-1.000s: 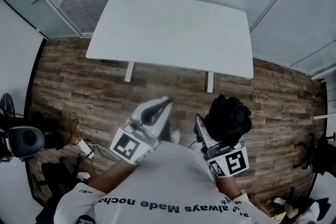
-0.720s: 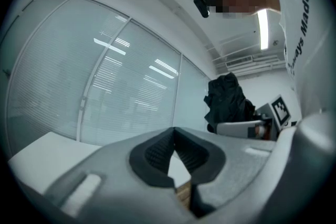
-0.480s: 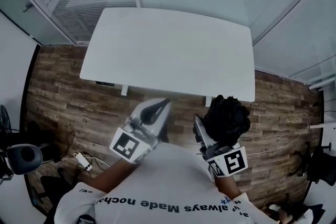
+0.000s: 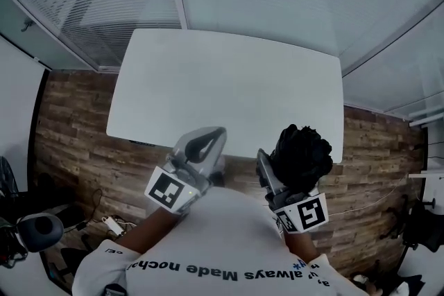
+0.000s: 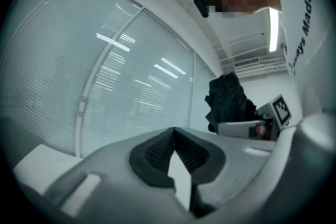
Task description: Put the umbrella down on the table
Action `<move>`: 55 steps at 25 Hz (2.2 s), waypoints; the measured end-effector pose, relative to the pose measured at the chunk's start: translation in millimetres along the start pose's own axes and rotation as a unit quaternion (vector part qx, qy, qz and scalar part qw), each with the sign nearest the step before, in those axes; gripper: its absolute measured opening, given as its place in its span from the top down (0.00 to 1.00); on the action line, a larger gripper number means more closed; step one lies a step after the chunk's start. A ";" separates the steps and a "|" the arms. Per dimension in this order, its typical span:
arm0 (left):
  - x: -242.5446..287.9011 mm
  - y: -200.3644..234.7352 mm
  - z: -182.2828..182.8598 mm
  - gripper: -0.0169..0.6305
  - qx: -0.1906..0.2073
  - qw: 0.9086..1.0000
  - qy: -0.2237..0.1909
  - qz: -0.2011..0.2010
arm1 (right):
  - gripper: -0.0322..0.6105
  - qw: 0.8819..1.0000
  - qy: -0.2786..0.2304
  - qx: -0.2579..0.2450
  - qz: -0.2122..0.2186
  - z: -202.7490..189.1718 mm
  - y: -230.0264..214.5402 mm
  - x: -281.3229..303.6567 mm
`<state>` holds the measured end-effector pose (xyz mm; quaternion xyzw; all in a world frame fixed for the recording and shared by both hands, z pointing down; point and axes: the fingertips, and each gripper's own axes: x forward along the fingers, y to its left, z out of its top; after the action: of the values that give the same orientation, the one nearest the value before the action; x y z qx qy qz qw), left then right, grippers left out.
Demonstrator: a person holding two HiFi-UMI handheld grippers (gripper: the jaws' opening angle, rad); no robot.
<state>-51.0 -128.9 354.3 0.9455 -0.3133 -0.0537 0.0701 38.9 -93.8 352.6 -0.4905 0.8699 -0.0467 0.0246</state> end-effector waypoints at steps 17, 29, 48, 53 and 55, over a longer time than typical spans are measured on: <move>71.7 75.3 -1.1 0.97 -0.006 1.000 0.005 -0.011 | 0.58 1.000 0.006 0.004 -0.014 -1.9 -66.1 81.5; 116.0 53.1 6.1 0.97 0.000 1.000 0.002 0.008 | 0.58 1.000 -0.001 -0.005 0.001 17.0 -112.0 63.5; 154.2 49.2 -10.8 0.97 -0.002 1.000 0.014 0.011 | 0.58 0.998 0.066 0.013 0.001 -33.2 -164.7 79.2; 154.8 48.8 -12.6 0.97 0.000 1.000 0.013 0.016 | 0.59 0.993 0.118 0.025 -0.004 -73.1 -181.9 89.8; 153.6 50.1 -11.3 0.97 0.001 1.000 0.013 0.018 | 0.59 0.990 0.138 0.028 -0.007 -88.5 -186.8 94.9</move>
<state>43.9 -259.7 364.9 0.9404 -0.3295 -0.0403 0.0743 140.9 -266.1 460.6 -0.4843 0.8601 -0.1379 -0.0820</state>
